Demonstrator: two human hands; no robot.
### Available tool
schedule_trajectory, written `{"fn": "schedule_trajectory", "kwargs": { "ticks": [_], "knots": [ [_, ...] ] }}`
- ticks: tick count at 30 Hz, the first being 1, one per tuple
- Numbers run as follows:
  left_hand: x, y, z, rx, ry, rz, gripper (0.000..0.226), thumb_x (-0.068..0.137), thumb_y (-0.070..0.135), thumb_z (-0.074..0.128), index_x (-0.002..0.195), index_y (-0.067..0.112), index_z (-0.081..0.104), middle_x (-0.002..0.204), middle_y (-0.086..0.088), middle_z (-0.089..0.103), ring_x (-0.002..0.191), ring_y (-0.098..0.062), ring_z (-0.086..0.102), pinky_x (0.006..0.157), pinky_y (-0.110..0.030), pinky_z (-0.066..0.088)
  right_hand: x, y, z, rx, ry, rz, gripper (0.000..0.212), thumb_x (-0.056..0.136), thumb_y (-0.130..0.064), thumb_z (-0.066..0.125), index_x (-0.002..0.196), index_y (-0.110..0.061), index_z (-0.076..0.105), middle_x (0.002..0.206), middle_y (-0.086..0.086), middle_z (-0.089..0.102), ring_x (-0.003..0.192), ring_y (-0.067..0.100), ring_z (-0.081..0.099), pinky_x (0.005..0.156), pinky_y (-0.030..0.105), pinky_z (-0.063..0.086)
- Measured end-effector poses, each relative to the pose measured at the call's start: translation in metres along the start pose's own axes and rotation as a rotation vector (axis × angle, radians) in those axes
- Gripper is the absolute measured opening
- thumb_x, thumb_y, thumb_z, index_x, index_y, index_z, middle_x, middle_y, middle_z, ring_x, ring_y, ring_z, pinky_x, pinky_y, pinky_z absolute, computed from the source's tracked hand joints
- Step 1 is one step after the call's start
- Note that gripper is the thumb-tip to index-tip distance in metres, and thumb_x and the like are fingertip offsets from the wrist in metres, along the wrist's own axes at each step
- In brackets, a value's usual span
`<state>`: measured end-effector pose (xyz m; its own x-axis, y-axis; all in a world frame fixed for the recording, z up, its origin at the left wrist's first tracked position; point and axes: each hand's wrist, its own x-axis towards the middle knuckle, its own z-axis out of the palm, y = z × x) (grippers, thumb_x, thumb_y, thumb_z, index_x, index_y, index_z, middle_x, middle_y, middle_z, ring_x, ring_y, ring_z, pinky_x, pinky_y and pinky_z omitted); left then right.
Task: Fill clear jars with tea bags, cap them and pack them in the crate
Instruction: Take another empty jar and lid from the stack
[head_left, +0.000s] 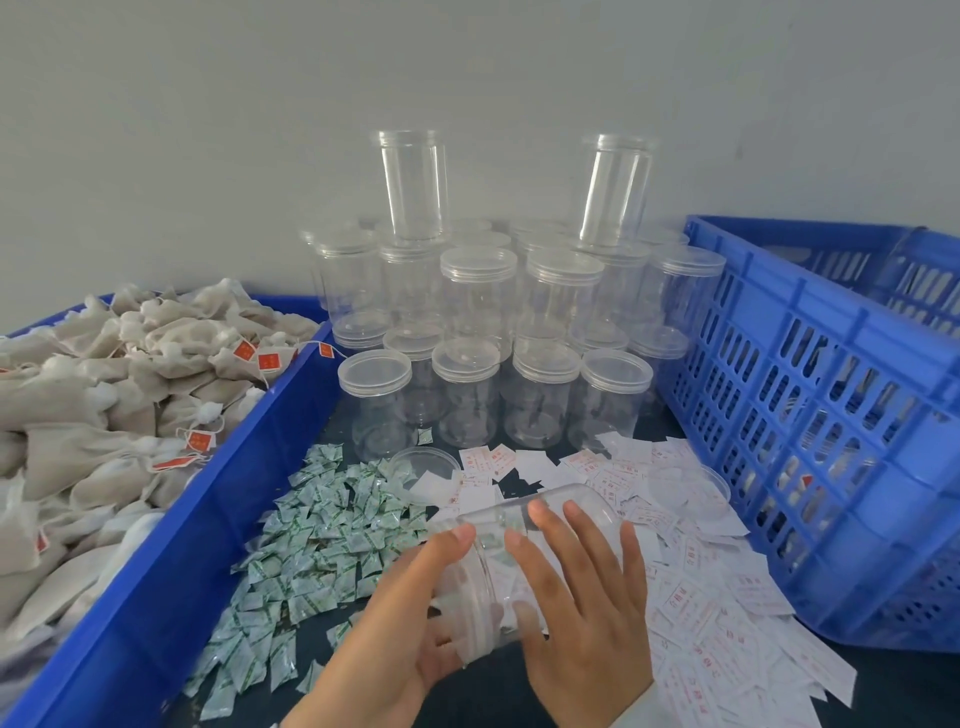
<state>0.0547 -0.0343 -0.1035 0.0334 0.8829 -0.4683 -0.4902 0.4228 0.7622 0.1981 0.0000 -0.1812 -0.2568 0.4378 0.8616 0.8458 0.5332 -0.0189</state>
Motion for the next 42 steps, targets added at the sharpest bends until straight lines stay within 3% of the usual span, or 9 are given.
{"fn": "schedule_trajectory", "kwargs": {
  "ticks": [6, 9, 15, 18, 22, 28, 33, 39, 42],
  "knots": [
    [0.004, 0.011, -0.031, -0.442, -0.173, -0.503, 0.09, 0.056, 0.05, 0.072, 0.128, 0.003, 0.045, 0.125, -0.028, 0.053, 0.087, -0.05, 0.063, 0.071, -0.059, 0.047, 0.016, 0.025, -0.01, 0.051, -0.018, 0.407, 0.1, 0.045, -0.008, 0.093, 0.13, -0.016, 0.041, 0.134, 0.012, 0.05, 0.129, 0.031, 0.04, 0.11, 0.058, 0.02],
    [0.009, 0.011, -0.035, -0.528, -0.096, -0.357, 0.083, 0.055, 0.043, 0.075, 0.123, 0.005, 0.048, 0.12, -0.024, 0.045, 0.095, -0.049, 0.06, 0.073, -0.064, 0.05, 0.035, 0.03, -0.016, 0.33, -0.023, 0.577, 0.106, 0.043, -0.006, 0.093, 0.135, -0.013, 0.041, 0.133, 0.003, 0.046, 0.125, 0.02, 0.041, 0.105, 0.056, 0.033],
    [0.026, 0.025, -0.034, -0.382, -0.077, -0.158, 0.072, 0.081, 0.064, 0.047, 0.12, 0.004, 0.058, 0.112, -0.023, 0.063, 0.091, -0.034, 0.062, 0.081, -0.044, 0.054, 0.05, 0.004, -0.001, 0.73, 0.074, 0.914, 0.099, 0.055, -0.012, 0.089, 0.135, -0.035, 0.036, 0.132, -0.016, 0.044, 0.125, 0.002, 0.038, 0.099, 0.006, 0.026],
    [0.034, 0.032, -0.037, -0.321, -0.01, -0.054, 0.07, 0.083, 0.063, 0.044, 0.122, 0.007, 0.06, 0.107, -0.015, 0.066, 0.079, -0.023, 0.056, 0.069, -0.035, 0.048, 0.048, -0.008, 0.013, 0.862, 0.126, 1.098, 0.096, 0.059, -0.014, 0.087, 0.132, -0.044, 0.032, 0.128, -0.02, 0.04, 0.125, 0.011, 0.039, 0.106, 0.026, 0.031],
    [0.045, 0.04, -0.042, -0.333, 0.045, 0.026, 0.065, 0.087, 0.044, 0.055, 0.137, 0.005, 0.042, 0.118, -0.02, 0.057, 0.078, -0.023, 0.058, 0.06, -0.032, 0.053, 0.033, -0.019, 0.027, 0.914, 0.099, 1.115, 0.101, 0.056, -0.009, 0.088, 0.136, -0.038, 0.034, 0.126, -0.02, 0.041, 0.119, 0.01, 0.041, 0.086, 0.005, 0.039],
    [0.067, 0.043, -0.03, -0.369, 0.05, 0.061, 0.024, 0.086, 0.008, 0.056, 0.106, -0.004, 0.057, 0.082, -0.02, 0.067, 0.059, -0.021, 0.064, 0.051, -0.024, 0.056, 0.022, -0.022, 0.032, 0.931, 0.152, 1.078, 0.1, 0.054, -0.01, 0.088, 0.128, -0.047, 0.033, 0.119, -0.036, 0.044, 0.118, 0.001, 0.045, 0.076, -0.009, 0.033],
    [0.095, 0.04, -0.013, -0.036, 0.326, 0.279, 0.025, 0.09, 0.005, 0.059, 0.111, 0.019, 0.057, 0.1, -0.012, 0.067, 0.072, -0.019, 0.071, 0.056, -0.023, 0.055, 0.024, -0.021, 0.032, 0.894, 0.157, 1.123, 0.099, 0.05, -0.013, 0.089, 0.126, -0.046, 0.034, 0.117, -0.035, 0.046, 0.116, 0.006, 0.047, 0.093, 0.011, 0.036],
    [0.112, 0.04, -0.005, 0.236, 0.408, 0.41, 0.035, 0.089, 0.013, 0.064, 0.119, 0.022, 0.05, 0.105, -0.011, 0.056, 0.085, -0.021, 0.066, 0.055, -0.019, 0.053, 0.029, -0.03, 0.03, 0.956, 0.138, 1.04, 0.097, 0.049, 0.008, 0.087, 0.127, -0.027, 0.041, 0.117, -0.023, 0.05, 0.099, -0.031, 0.044, 0.071, -0.008, 0.036],
    [0.121, 0.044, -0.009, 0.237, 0.407, 0.364, 0.043, 0.09, 0.01, 0.063, 0.13, 0.011, 0.047, 0.116, -0.01, 0.056, 0.085, -0.017, 0.065, 0.058, -0.017, 0.051, 0.036, -0.029, 0.032, 0.931, 0.183, 1.014, 0.074, 0.059, 0.023, 0.074, 0.112, -0.021, 0.046, 0.106, -0.012, 0.055, 0.095, -0.023, 0.052, 0.079, 0.019, 0.049]
  ]
}}
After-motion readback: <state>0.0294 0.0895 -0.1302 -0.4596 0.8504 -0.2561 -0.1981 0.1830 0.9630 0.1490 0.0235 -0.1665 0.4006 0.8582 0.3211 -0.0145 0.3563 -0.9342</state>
